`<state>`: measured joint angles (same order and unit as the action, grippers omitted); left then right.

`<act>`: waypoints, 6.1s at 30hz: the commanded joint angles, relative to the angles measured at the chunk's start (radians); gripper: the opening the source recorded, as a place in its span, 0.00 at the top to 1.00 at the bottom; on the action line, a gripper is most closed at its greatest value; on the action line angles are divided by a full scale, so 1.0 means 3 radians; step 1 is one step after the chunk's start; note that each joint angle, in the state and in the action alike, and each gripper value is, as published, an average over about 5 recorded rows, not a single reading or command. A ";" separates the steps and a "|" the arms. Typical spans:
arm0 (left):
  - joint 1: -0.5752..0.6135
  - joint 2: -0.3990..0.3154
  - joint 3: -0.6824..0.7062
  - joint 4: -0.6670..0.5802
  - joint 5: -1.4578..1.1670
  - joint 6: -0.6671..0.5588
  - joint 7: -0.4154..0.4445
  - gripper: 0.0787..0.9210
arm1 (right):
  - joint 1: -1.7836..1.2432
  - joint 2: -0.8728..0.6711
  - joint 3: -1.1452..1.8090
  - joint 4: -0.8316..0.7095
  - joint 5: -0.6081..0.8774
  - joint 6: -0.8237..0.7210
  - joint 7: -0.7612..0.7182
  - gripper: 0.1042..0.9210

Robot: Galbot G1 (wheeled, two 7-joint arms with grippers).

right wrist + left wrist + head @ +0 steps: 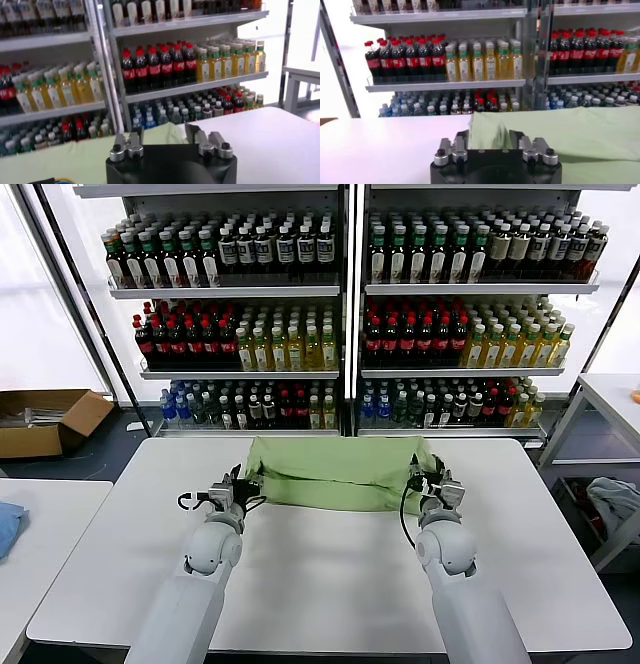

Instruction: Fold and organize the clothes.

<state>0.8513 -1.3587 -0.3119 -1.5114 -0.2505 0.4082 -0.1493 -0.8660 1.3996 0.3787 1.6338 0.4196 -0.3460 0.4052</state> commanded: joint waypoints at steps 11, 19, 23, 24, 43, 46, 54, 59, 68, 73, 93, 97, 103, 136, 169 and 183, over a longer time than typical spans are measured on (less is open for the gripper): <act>0.0375 0.0045 -0.0041 -0.0460 0.0096 0.0166 0.0010 0.12 | -0.0641 -0.0280 0.0061 0.0643 0.0058 -0.0341 0.0194 0.12; 0.0330 0.0096 -0.0042 -0.0318 0.0112 0.0202 0.0039 0.12 | -0.0844 -0.0358 0.0059 0.0608 -0.0086 -0.0435 0.0198 0.12; 0.0266 0.0142 -0.0029 -0.0211 0.0114 0.0216 0.0055 0.12 | -0.0780 -0.0397 0.0024 0.0512 -0.0086 -0.0495 0.0199 0.12; 0.0249 0.0152 -0.0022 -0.0178 0.0118 0.0216 0.0061 0.12 | -0.0759 -0.0401 0.0014 0.0478 -0.0085 -0.0501 0.0198 0.12; -0.0037 0.0193 0.0061 0.0281 0.0077 0.0353 0.0151 0.16 | -0.0551 -0.0303 -0.0091 -0.0024 -0.0108 -0.0513 0.0138 0.28; -0.0029 0.0191 0.0068 0.0307 0.0052 0.0359 0.0158 0.25 | -0.0561 -0.0276 -0.0085 -0.0045 -0.0107 -0.0492 0.0119 0.39; 0.0063 0.0200 0.0118 0.0255 0.0050 0.0418 0.0171 0.53 | -0.0680 -0.0257 -0.0101 0.0055 -0.0079 -0.0494 0.0120 0.68; 0.0155 0.0224 0.0131 0.0171 0.0038 0.0440 0.0176 0.69 | -0.0769 -0.0293 -0.0106 0.0148 -0.0066 -0.0516 0.0103 0.85; 0.0453 0.0310 0.0178 -0.0411 -0.0020 0.0516 0.0160 0.97 | -0.0950 -0.0342 -0.0089 0.0556 -0.0003 -0.0590 0.0156 0.97; 0.0731 0.0385 0.0118 -0.0872 -0.0023 0.0508 0.0119 0.98 | -0.1151 -0.0335 -0.0036 0.0971 -0.0044 -0.0648 0.0215 0.97; 0.2629 0.0502 -0.0382 -0.2422 0.0160 0.0477 0.0002 0.98 | -0.2851 -0.0410 0.0146 0.2232 -0.0510 -0.0664 0.0422 0.97; 0.2728 0.0420 -0.0372 -0.2374 0.0198 0.0477 -0.0005 0.98 | -0.2896 -0.0434 0.0154 0.2172 -0.0530 -0.0681 0.0438 0.97; 0.2887 0.0356 -0.0312 -0.2381 0.0405 0.0417 0.0062 0.98 | -0.3025 -0.0423 0.0144 0.2074 -0.0541 -0.0589 0.0440 0.87; 0.0478 0.0691 -0.0026 -0.1137 -0.0299 0.0327 0.0507 0.12 | -0.0485 -0.1612 0.0367 0.0785 0.0477 -0.0735 -0.1117 0.12; -0.0148 0.0445 0.0206 0.0094 -0.0251 0.0562 0.0463 0.12 | 0.1045 -0.0415 -0.0593 -0.1445 -0.0154 -0.0696 -0.0938 0.12; -0.0174 0.0417 0.0207 0.0216 -0.0263 0.0561 0.0470 0.12 | 0.1147 -0.0199 -0.0467 -0.1900 -0.0304 -0.0621 -0.0968 0.12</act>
<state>0.8068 -1.2335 -0.2522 -1.4650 -0.3294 0.5747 -0.0092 -0.5477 1.3127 0.2348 1.1284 0.3443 -0.5340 0.1153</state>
